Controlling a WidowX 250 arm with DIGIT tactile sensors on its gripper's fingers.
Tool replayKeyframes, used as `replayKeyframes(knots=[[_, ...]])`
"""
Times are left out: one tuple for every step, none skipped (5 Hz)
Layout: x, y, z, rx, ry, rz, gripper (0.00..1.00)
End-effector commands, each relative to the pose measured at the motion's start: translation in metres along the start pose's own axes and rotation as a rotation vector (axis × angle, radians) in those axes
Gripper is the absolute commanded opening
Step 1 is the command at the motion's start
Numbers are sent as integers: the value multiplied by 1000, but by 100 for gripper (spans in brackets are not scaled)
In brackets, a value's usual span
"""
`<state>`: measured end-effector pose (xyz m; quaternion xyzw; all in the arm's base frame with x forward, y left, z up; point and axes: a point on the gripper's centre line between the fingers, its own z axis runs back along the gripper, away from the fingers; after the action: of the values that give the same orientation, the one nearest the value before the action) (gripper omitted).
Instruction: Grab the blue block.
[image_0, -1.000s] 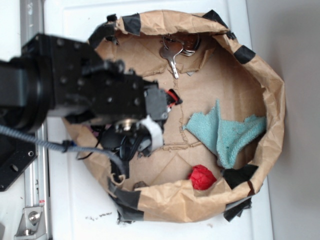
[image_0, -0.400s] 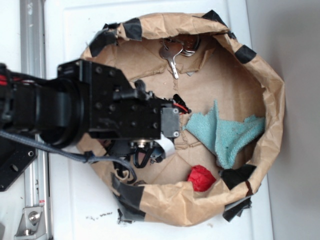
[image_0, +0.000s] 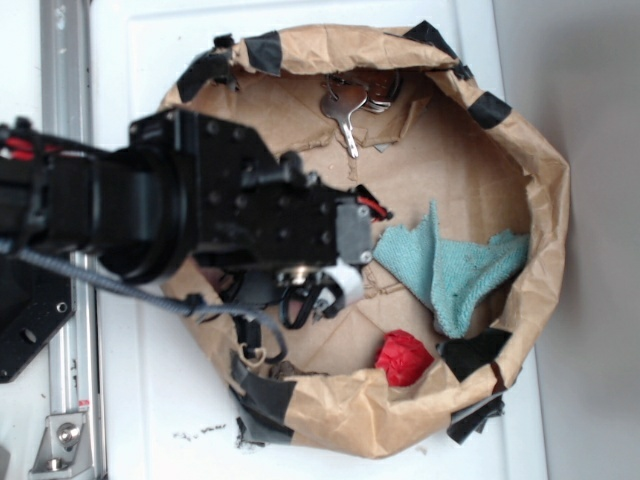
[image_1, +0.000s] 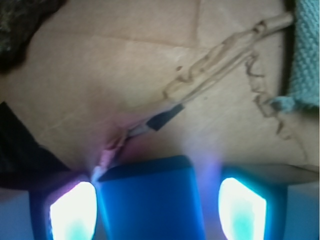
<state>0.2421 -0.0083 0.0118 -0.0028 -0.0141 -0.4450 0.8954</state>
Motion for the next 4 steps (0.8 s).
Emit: replayKeyframes(knots=[[-7, 2, -6, 7, -8, 28, 0], [-8, 6, -1, 107, -16, 66, 0], [-8, 18, 34, 115, -4, 161, 0], [-14, 41, 83, 57, -195, 327, 0]])
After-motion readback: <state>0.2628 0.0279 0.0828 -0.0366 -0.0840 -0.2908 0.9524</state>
